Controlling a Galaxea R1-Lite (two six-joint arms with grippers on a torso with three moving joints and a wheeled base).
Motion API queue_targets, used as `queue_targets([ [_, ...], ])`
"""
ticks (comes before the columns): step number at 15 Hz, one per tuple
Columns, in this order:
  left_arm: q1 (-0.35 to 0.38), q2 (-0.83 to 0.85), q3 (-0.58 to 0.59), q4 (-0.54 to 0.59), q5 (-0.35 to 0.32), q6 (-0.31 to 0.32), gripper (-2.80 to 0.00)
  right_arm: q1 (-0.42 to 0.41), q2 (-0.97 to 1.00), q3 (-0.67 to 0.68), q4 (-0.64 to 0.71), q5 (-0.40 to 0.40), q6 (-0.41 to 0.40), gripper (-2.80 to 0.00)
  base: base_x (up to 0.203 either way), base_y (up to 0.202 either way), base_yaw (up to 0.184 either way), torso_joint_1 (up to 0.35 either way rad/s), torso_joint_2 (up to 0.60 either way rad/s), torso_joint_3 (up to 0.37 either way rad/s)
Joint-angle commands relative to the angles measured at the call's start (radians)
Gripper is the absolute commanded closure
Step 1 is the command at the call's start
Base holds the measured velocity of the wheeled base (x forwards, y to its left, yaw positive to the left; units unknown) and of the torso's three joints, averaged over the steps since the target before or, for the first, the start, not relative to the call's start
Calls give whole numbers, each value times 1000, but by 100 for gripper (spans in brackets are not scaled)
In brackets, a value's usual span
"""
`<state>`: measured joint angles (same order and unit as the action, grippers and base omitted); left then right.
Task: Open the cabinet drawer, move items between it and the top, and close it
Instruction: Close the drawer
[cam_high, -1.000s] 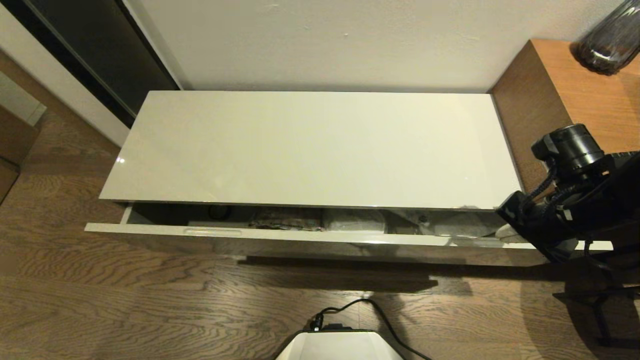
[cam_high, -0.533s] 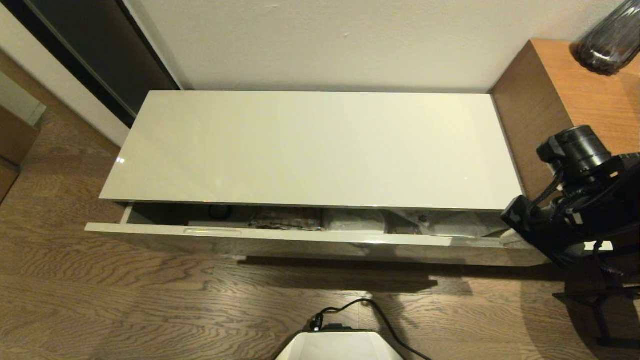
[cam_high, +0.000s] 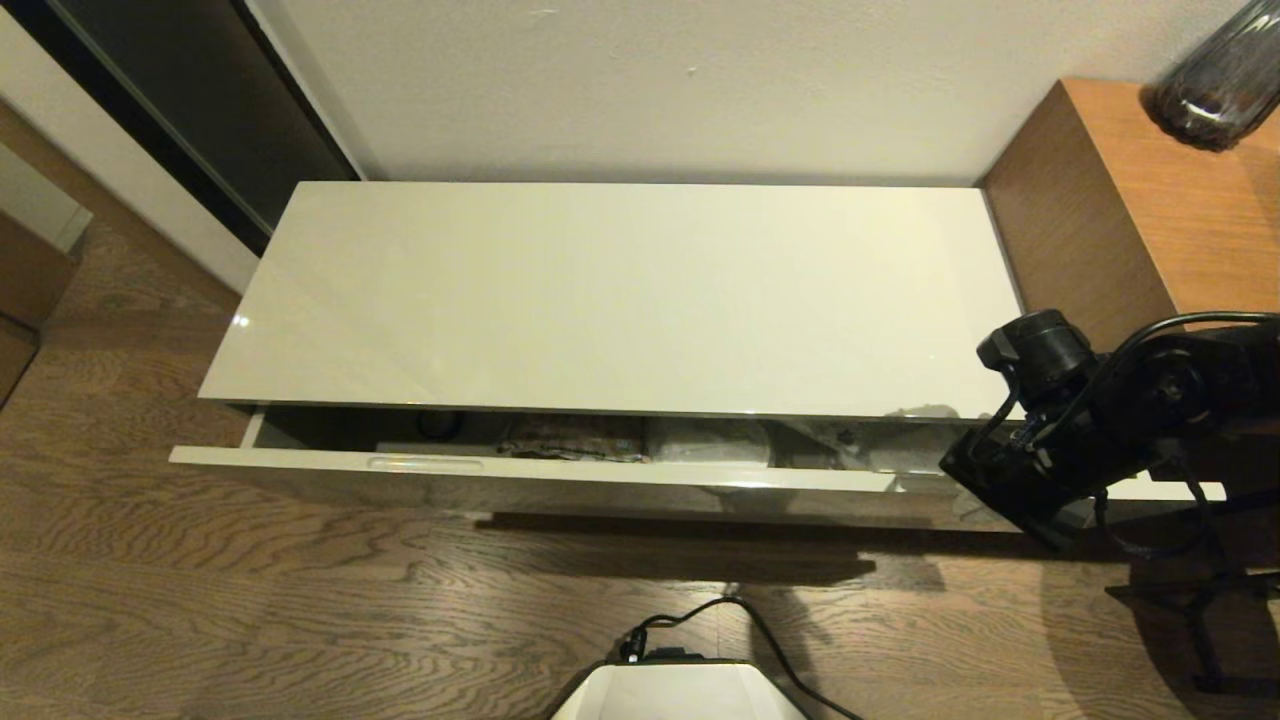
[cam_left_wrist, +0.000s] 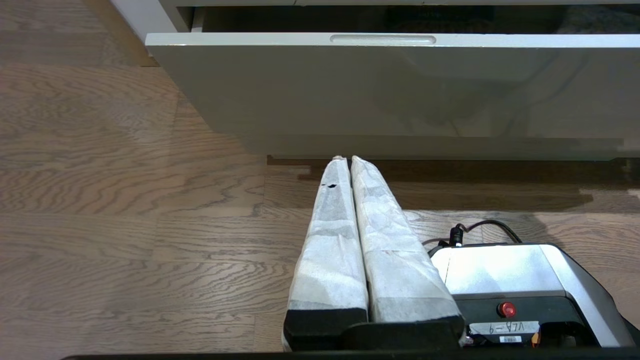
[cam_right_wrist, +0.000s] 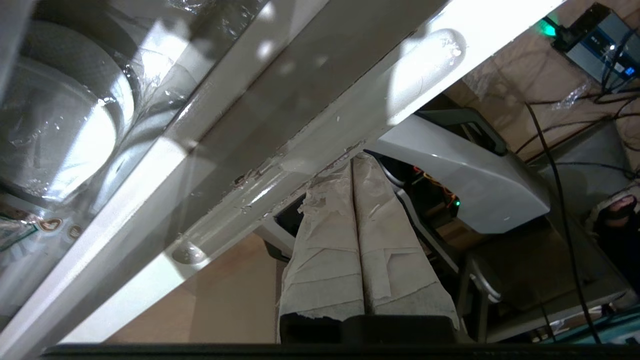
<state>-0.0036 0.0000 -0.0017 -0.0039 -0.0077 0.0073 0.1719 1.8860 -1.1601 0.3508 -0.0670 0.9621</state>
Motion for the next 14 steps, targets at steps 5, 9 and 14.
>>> queue_targets([
  [5,1,0,0,-1,0,0,0,-3,52,-125,-1,-7,9,0,0,0,0,0,0,0],
  [9,1,0,0,-1,0,0,0,-5,37,-163,14,-8,15,0,0,0,0,0,0,0],
  [14,1,0,0,-1,0,0,0,-5,-152,-191,162,-17,-46,0,0,0,0,0,0,0],
])
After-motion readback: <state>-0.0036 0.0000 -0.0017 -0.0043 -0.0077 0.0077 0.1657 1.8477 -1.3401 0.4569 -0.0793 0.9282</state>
